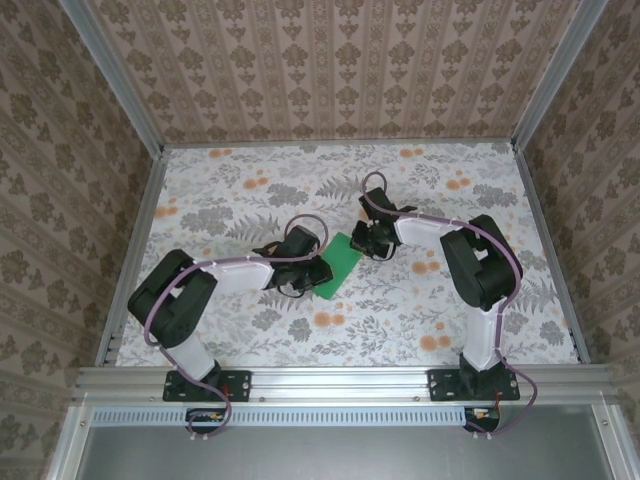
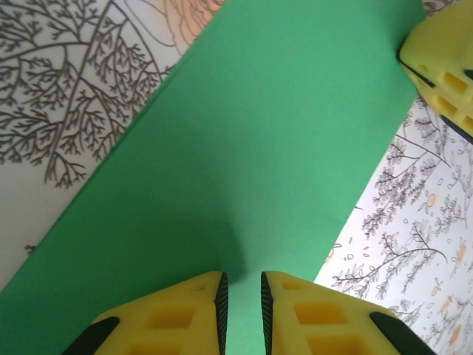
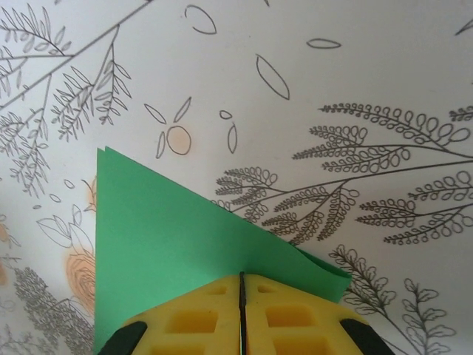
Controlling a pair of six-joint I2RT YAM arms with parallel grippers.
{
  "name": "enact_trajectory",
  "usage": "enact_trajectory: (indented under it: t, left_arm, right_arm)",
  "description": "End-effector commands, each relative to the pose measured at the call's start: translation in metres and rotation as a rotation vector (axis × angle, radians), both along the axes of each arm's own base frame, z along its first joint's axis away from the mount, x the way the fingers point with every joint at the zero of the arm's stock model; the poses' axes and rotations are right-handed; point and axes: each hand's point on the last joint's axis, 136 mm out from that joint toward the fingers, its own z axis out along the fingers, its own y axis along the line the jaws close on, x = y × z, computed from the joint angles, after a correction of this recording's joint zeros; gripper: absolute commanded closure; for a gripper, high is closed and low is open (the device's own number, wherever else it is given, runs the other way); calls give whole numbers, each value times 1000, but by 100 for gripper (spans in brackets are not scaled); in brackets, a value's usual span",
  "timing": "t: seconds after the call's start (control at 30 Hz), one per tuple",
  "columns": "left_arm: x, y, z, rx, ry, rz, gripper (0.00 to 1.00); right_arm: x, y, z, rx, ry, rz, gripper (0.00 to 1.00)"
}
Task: Fold a paper plane with a square sheet of paper (pick it up from the middle)
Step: Rotate the square sheet of paper at the center of the table.
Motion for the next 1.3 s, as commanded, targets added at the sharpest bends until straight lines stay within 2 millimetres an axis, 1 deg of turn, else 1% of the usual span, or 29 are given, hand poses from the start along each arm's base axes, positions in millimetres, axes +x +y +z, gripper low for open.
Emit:
enact_trajectory:
  t: [0.0, 0.1, 0.17, 0.33, 0.43, 0.5, 0.57, 0.63, 0.67, 0.8, 0.87, 0.9, 0.93, 1.0, 1.07, 1.2, 1.27]
  left_arm:
    - [-7, 11, -11, 76, 46, 25, 77]
    - [-8, 16, -13, 97, 52, 27, 77]
    - [-9, 20, -16, 112, 56, 29, 77]
    - [-7, 25, -22, 126, 66, 23, 77]
    - [-2, 29, -23, 133, 60, 19, 77]
    - [4, 31, -23, 138, 50, 12, 77]
    - [9, 31, -24, 129, 52, -8, 77]
    - [17, 32, -25, 113, 55, -16, 77]
    - [21, 31, -23, 98, 52, -22, 77]
    - [31, 18, -5, 46, 14, -74, 77]
    - [33, 9, 8, 5, -12, -95, 77]
    - [32, 6, 14, -13, -21, -101, 77]
    - [32, 4, 19, -25, -27, -104, 76]
    - [28, -1, 27, -49, -37, -105, 76]
    - [22, -7, 28, -62, -34, -103, 77]
    - [7, -18, 19, -73, -18, -82, 85]
    - [2, -20, 12, -69, 1, -74, 88]
  right_arm:
    - [-7, -6, -7, -22, 48, 58, 91]
    - [-11, -15, -7, -63, 56, 47, 90]
    - [-16, -21, -4, -77, 60, 31, 90]
    - [-41, -34, -3, -87, 93, -10, 89]
    - [-54, -36, 0, -59, 96, -18, 89]
    - [-62, -33, 0, -18, 107, -19, 89]
    - [-68, -25, 1, 44, 113, 9, 89]
    - [-67, -17, 6, 109, 97, 38, 89]
    - [-63, -15, 11, 129, 71, 48, 89]
    - [-50, -5, 40, 198, -42, 91, 89]
    - [-49, 1, 51, 236, -86, 109, 89]
    - [-51, 5, 53, 249, -100, 118, 89]
    - [-52, 7, 54, 259, -108, 121, 90]
    - [-60, 13, 47, 274, -99, 127, 92]
    - [-67, 20, 39, 287, -89, 131, 94]
    - [-77, 33, 29, 321, -80, 139, 100]
    - [-81, 38, 26, 327, -77, 147, 100]
